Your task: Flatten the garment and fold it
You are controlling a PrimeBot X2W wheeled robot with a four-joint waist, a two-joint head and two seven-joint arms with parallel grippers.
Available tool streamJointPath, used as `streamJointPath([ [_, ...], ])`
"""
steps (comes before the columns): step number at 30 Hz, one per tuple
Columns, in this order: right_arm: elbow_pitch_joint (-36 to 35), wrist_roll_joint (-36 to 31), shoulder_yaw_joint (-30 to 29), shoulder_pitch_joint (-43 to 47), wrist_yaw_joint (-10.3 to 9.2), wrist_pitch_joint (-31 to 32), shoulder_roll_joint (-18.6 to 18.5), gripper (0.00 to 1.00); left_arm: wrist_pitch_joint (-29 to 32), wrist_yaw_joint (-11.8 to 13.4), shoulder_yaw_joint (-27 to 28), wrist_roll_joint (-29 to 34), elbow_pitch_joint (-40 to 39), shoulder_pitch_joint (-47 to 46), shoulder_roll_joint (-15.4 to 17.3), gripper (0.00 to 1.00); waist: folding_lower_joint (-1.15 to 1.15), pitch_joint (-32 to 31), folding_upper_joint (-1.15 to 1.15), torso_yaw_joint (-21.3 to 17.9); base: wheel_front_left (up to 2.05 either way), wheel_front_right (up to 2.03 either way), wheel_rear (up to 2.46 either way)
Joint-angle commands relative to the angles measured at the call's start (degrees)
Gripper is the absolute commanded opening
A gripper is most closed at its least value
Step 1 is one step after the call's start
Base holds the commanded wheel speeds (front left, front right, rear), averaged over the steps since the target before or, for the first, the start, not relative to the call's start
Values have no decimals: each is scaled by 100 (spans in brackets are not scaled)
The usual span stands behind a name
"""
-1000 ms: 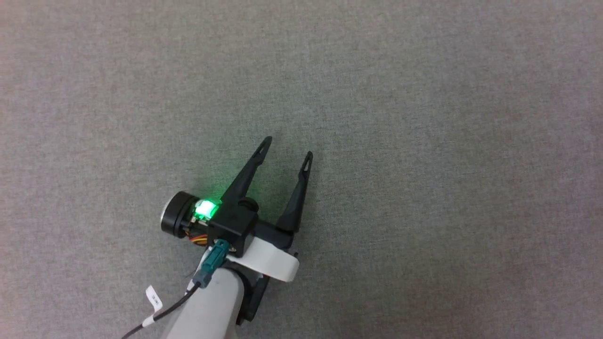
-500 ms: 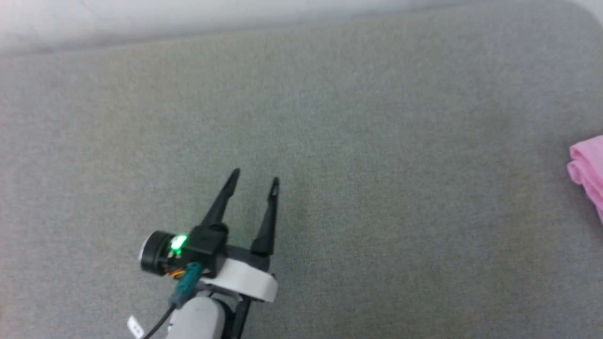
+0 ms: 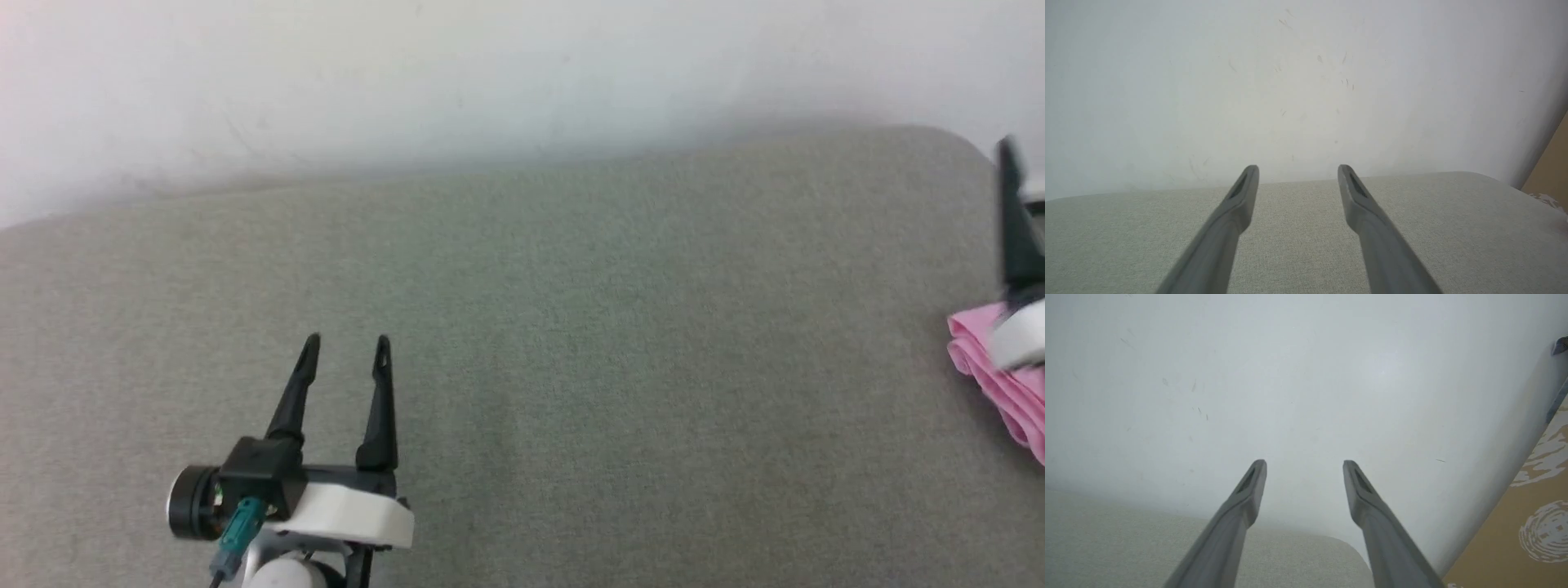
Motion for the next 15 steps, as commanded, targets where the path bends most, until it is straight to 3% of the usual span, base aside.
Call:
streamJointPath([
  [1, -250, -17, -35, 357, -11, -92, 342, 100, -27, 65, 89, -16, -19, 140, -11, 100, 1, -269, 0, 192, 0, 0, 0],
  [9, -825, 6, -80, 1539, -11, -466, 1483, 100, -27, 199, 155, -69, 0, 440, -25, 100, 1, -440, 0, 401, 0, 0, 0],
  [15, -718, -88, 79, 2052, -11, -655, 1773, 100, -27, 289, 184, -42, 128, 574, -29, 100, 1, -469, 0, 479, 0, 0, 0],
])
